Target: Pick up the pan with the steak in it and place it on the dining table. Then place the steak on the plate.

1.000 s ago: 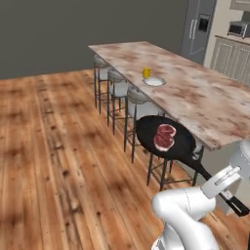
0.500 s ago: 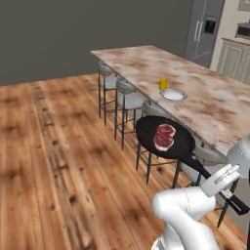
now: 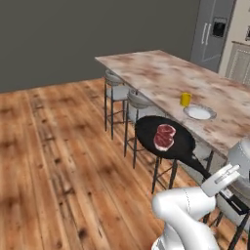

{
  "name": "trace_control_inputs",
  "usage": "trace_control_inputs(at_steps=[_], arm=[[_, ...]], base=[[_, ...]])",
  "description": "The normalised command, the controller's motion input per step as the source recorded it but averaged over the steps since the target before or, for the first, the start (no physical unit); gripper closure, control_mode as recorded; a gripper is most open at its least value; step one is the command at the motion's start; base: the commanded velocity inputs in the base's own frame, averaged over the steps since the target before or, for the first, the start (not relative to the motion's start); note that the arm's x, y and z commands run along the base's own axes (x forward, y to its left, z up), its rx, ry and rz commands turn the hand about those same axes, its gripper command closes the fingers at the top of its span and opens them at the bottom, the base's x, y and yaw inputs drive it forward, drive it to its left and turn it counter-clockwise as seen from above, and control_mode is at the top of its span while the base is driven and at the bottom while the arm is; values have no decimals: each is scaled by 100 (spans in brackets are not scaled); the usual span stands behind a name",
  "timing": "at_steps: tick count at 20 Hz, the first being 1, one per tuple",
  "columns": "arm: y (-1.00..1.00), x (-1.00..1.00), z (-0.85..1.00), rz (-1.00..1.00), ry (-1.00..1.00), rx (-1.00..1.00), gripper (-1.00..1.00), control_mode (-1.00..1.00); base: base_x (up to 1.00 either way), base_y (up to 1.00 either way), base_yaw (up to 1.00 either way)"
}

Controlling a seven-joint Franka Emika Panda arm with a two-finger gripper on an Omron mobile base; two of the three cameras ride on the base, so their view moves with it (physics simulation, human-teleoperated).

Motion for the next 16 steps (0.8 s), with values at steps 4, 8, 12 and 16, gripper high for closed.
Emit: trace_control_inputs(at_steps=[4, 8, 12, 16], arm=[[0, 0, 0, 0, 0, 0, 100, 100], [0, 0, 0, 0, 0, 0, 100, 100], [0, 0, 0, 0, 0, 0, 100, 100], [0, 0, 0, 0, 0, 0, 100, 100]], base=[[100, 58, -5], [91, 43, -15], [5, 2, -50], [0, 0, -50]])
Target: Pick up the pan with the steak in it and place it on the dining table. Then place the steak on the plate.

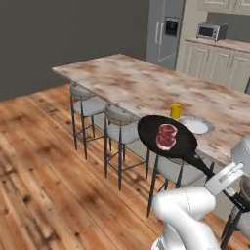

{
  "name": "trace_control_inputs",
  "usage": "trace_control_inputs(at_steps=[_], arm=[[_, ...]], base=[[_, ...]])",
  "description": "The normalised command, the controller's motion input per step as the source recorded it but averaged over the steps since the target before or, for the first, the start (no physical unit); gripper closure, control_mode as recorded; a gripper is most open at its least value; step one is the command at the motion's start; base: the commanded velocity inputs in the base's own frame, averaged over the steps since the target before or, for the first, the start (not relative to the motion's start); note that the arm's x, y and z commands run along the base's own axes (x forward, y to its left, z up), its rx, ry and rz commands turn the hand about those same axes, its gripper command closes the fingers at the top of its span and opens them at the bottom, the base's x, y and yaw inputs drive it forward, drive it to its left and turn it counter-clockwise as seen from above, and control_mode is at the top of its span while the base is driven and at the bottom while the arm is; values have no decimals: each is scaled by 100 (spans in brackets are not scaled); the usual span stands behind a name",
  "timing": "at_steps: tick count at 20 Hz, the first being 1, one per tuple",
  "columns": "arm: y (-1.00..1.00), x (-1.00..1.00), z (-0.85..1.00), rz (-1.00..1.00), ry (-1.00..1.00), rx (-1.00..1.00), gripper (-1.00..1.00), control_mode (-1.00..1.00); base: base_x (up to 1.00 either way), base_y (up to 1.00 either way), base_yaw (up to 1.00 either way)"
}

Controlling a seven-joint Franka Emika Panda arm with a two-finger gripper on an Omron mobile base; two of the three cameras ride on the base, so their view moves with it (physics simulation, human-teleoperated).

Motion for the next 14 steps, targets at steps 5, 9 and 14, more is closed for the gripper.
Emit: trace_control_inputs(at_steps=[5, 9, 14], arm=[[0, 0, 0, 0, 0, 0, 100, 100], [0, 0, 0, 0, 0, 0, 100, 100], [0, 0, 0, 0, 0, 0, 100, 100]], base=[[0, 0, -50], [0, 0, -50], [0, 0, -50]])
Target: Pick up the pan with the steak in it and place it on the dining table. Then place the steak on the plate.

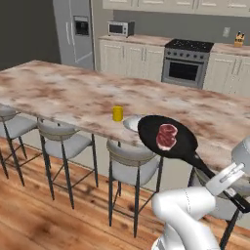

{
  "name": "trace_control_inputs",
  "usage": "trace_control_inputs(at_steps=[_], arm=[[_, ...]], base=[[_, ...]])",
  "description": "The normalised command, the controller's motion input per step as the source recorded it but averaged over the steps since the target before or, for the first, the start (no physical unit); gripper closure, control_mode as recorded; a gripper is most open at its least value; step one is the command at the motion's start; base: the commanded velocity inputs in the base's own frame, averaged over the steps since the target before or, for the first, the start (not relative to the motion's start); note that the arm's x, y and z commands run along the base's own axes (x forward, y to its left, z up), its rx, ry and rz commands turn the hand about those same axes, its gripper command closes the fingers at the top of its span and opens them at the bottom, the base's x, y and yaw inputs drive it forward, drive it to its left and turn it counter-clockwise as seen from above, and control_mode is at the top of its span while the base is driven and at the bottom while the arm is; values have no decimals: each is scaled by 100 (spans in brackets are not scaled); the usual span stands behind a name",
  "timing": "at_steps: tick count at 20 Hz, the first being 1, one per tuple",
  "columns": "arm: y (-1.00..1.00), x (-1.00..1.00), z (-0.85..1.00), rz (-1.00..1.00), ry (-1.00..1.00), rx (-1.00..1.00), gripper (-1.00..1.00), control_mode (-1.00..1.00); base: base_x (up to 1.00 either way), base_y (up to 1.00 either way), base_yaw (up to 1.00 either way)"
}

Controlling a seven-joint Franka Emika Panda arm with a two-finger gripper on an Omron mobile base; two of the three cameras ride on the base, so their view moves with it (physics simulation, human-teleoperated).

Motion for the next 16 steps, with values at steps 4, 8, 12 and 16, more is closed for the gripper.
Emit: trace_control_inputs(at_steps=[4, 8, 12, 16], arm=[[0, 0, 0, 0, 0, 0, 100, 100], [0, 0, 0, 0, 0, 0, 100, 100], [0, 0, 0, 0, 0, 0, 100, 100], [0, 0, 0, 0, 0, 0, 100, 100]], base=[[0, 0, -50], [0, 0, -50], [0, 0, -50], [0, 0, -50]])
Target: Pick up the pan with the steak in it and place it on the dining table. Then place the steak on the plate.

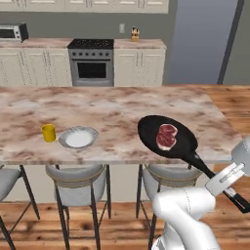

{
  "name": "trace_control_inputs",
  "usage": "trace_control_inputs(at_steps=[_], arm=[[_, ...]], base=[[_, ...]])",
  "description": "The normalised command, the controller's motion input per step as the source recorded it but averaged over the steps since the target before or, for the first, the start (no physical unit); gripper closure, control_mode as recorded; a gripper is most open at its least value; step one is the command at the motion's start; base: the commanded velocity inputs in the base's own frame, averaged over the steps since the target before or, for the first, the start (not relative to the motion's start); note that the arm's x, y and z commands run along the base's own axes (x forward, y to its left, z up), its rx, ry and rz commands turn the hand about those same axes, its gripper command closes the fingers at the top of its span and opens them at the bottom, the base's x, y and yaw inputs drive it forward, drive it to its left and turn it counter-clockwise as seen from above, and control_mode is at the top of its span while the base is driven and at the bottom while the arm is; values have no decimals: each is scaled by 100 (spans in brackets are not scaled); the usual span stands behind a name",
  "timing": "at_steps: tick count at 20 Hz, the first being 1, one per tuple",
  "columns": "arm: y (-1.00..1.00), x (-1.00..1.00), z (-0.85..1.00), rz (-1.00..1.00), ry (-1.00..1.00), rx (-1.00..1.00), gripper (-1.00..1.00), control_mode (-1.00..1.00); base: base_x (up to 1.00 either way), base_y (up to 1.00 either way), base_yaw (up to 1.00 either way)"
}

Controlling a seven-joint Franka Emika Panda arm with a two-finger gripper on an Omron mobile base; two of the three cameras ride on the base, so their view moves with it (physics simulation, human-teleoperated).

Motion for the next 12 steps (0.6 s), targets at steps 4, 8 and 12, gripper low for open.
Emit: trace_control_inputs(at_steps=[4, 8, 12], arm=[[0, 0, 0, 0, 0, 0, 100, 100], [0, 0, 0, 0, 0, 0, 100, 100], [0, 0, 0, 0, 0, 0, 100, 100]], base=[[0, 0, -50], [0, 0, -50], [0, 0, -50]])
